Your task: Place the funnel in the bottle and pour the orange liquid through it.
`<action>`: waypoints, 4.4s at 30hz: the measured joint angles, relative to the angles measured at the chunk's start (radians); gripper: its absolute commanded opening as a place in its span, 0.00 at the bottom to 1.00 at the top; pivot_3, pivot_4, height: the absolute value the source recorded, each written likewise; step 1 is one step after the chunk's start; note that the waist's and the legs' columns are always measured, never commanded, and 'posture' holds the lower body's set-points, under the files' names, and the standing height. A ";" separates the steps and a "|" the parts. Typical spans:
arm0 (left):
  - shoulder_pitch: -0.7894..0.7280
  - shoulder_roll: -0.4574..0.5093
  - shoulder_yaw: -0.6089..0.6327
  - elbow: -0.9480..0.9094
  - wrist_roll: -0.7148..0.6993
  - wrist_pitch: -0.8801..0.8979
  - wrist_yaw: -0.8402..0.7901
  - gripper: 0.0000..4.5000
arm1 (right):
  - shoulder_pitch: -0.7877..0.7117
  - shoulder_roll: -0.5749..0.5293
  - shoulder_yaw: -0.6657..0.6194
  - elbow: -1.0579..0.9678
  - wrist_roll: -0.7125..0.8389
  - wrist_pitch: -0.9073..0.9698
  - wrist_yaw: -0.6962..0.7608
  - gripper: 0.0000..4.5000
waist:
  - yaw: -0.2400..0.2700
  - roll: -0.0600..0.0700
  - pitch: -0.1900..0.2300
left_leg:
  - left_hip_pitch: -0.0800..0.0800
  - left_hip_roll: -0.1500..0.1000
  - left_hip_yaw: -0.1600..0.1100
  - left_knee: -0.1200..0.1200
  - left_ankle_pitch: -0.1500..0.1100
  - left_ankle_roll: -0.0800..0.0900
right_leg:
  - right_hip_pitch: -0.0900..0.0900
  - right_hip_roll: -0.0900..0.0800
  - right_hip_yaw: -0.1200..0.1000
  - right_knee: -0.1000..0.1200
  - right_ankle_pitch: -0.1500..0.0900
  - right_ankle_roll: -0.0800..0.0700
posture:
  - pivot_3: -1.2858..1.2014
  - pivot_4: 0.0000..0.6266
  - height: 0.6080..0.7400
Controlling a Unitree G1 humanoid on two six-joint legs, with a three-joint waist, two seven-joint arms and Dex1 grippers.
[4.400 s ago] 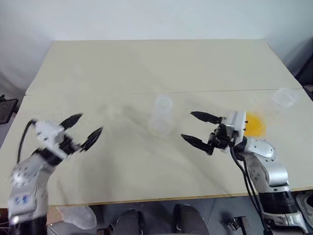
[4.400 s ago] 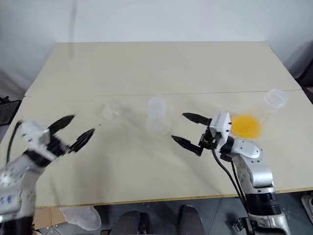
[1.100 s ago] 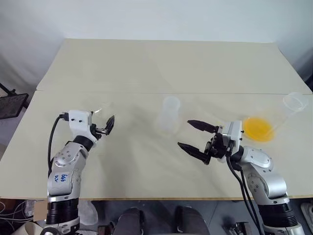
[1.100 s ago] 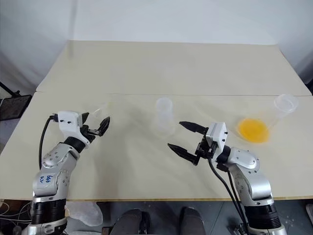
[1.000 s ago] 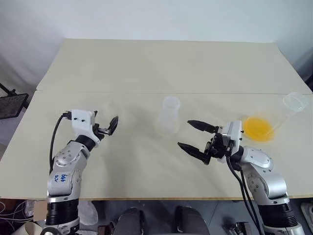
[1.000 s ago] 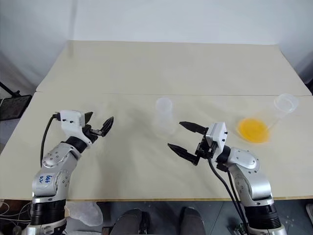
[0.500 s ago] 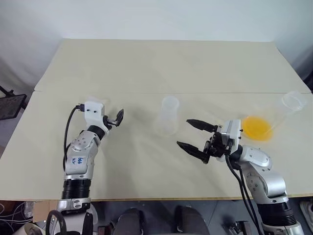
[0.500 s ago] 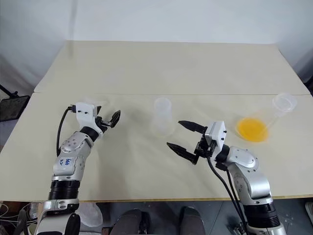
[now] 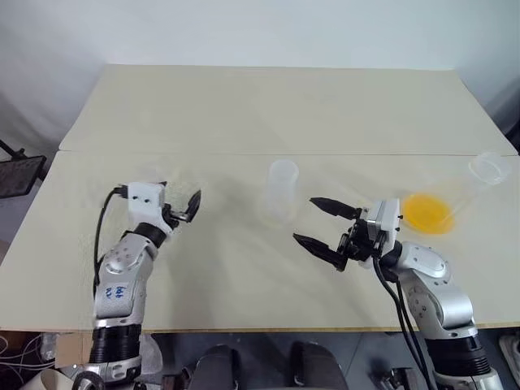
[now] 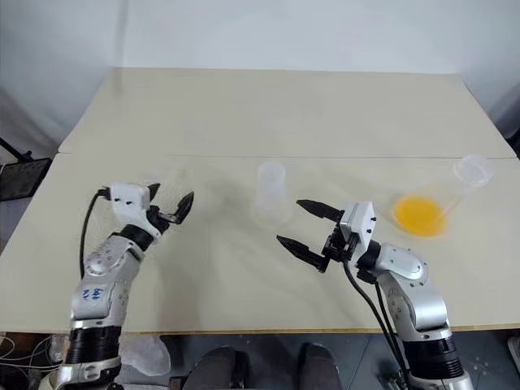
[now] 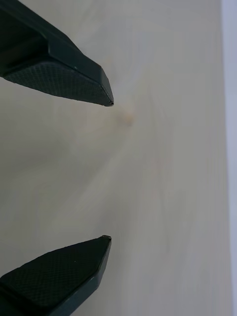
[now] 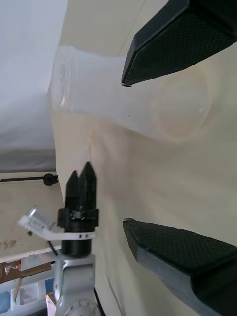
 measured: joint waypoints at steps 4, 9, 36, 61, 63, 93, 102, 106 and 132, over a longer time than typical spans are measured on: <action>0.006 -0.008 -0.002 -0.020 -0.004 0.036 0.014 0.99 | 0.000 0.001 0.000 0.001 -0.001 -0.010 0.000 1.00 | 0.003 0.000 0.000 | 0.000 -0.001 0.000 0.000 0.000 0.000 | 0.000 0.000 0.000 0.000 0.000 0.000 | 0.52 0.24 1.00; -0.145 -0.045 -0.034 0.244 -0.014 -0.008 -0.034 0.99 | -0.018 0.011 0.008 0.013 -0.002 -0.014 0.001 1.00 | 0.002 0.000 0.000 | 0.000 -0.001 0.000 0.000 0.000 0.000 | 0.000 0.000 0.000 0.000 0.000 0.000 | 0.52 0.24 1.00; -0.178 0.044 -0.042 0.316 0.026 -0.076 -0.075 0.01 | 0.012 -0.069 -0.053 -0.044 0.037 -0.053 0.065 1.00 | 0.000 0.000 0.000 | 0.000 -0.001 0.000 0.000 0.000 0.000 | 0.000 0.000 -0.002 0.000 0.000 0.000 | 0.52 0.24 1.00; -0.818 0.346 -0.378 0.462 -0.003 -0.361 -1.048 0.01 | 0.197 -0.123 -0.198 -0.099 0.029 -0.058 -0.034 1.00 | -0.009 -0.001 0.001 | -0.002 -0.002 0.009 -0.001 0.001 -0.001 | -0.002 0.001 -0.002 -0.001 0.000 0.000 | 0.52 0.24 1.00; -0.850 0.325 -0.404 0.506 0.029 -0.401 -1.058 0.01 | 0.205 -0.119 -0.199 -0.103 0.028 -0.058 -0.045 1.00 | -0.018 -0.001 0.001 | -0.002 -0.002 0.009 -0.001 0.001 -0.001 | -0.002 0.001 -0.002 -0.001 0.000 0.000 | 0.52 0.24 1.00; -1.019 0.335 -0.417 0.708 0.107 -0.583 -1.251 0.01 | 0.230 -0.076 -0.188 -0.169 0.001 -0.081 -0.120 1.00 | 0.002 -0.002 0.002 | -0.003 -0.002 0.008 0.001 0.001 0.000 | -0.002 0.001 -0.002 0.000 0.000 0.000 | 0.52 0.24 1.00; -1.010 0.272 -0.475 0.707 0.146 -0.585 -1.254 0.10 | 0.228 -0.077 -0.187 -0.169 0.001 -0.075 -0.120 1.00 | 0.001 -0.002 0.002 | -0.003 -0.002 0.008 0.001 0.001 0.000 | -0.002 0.001 -0.002 0.000 0.000 0.001 | 0.52 0.24 1.00; -1.010 0.258 -0.480 0.706 0.144 -0.564 -1.262 0.34 | 0.228 -0.077 -0.187 -0.169 0.001 -0.074 -0.121 1.00 | 0.000 -0.002 0.002 | -0.003 -0.002 0.008 0.001 0.001 0.000 | -0.002 0.001 -0.002 0.000 0.000 0.000 | 0.52 0.24 1.00; -0.349 0.302 -0.097 0.351 -0.209 -0.105 -1.013 0.99 | 0.549 0.102 -0.562 -0.274 0.088 -0.133 -0.377 1.00 | 0.004 -0.002 0.001 | -0.002 -0.001 -0.002 0.003 0.001 0.000 | -0.001 0.000 -0.001 0.003 0.000 0.000 | 0.52 0.24 1.00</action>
